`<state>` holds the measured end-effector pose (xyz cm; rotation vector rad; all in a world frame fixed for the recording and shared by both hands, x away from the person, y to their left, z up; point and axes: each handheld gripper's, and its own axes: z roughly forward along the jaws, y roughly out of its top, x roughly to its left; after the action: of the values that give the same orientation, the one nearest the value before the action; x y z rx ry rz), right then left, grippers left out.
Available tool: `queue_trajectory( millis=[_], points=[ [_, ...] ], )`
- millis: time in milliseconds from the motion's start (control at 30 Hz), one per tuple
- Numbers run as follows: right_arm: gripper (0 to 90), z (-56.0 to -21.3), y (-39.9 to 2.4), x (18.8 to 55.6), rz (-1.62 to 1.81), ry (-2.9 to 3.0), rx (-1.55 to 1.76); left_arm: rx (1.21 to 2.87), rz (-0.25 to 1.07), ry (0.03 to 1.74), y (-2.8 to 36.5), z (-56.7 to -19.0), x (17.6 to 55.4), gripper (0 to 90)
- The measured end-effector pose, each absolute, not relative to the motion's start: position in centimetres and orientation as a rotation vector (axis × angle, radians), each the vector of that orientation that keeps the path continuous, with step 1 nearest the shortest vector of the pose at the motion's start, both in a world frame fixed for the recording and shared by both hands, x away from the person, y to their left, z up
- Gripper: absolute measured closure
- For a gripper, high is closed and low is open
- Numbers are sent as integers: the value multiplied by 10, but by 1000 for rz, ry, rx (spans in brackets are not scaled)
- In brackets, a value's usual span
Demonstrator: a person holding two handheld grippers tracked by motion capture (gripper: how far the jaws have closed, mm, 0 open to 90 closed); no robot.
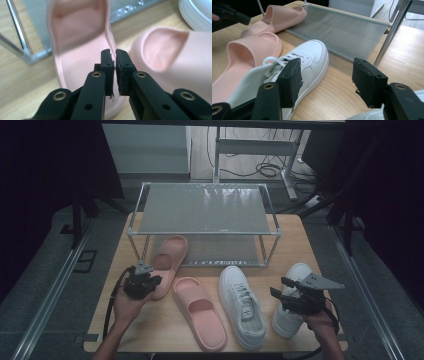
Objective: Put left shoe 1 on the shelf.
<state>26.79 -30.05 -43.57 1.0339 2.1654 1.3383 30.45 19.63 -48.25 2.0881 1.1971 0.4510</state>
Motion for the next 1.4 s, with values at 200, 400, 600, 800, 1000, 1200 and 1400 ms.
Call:
queue_trajectory(
  millis=[200, 400, 600, 800, 1000, 1200, 1400],
  points=[
    [408, -435, -300, 268, 1339, 2164, 1033, 2080, 435, 1216, 210, -490, 285, 897],
    [408, -436, -299, 268, 1337, 2169, 1032, 2081, 400, 1237, 220, -500, 272, 900],
    [405, -436, -298, 268, 1333, 2170, 1028, 2092, 378, 1248, 222, -509, 265, 900],
    [405, -437, -299, 268, 1332, 2171, 1030, 2111, 379, 1262, 220, -514, 267, 900],
    [405, -436, -300, 268, 1333, 2170, 1033, 2122, 379, 1259, 217, -517, 267, 900],
    [405, -436, -299, 267, 1336, 2169, 1033, 2127, 383, 1279, 216, -521, 270, 900],
    [405, -436, -300, 268, 1336, 2166, 1033, 2126, 382, 1284, 216, -522, 273, 900]
  ],
)
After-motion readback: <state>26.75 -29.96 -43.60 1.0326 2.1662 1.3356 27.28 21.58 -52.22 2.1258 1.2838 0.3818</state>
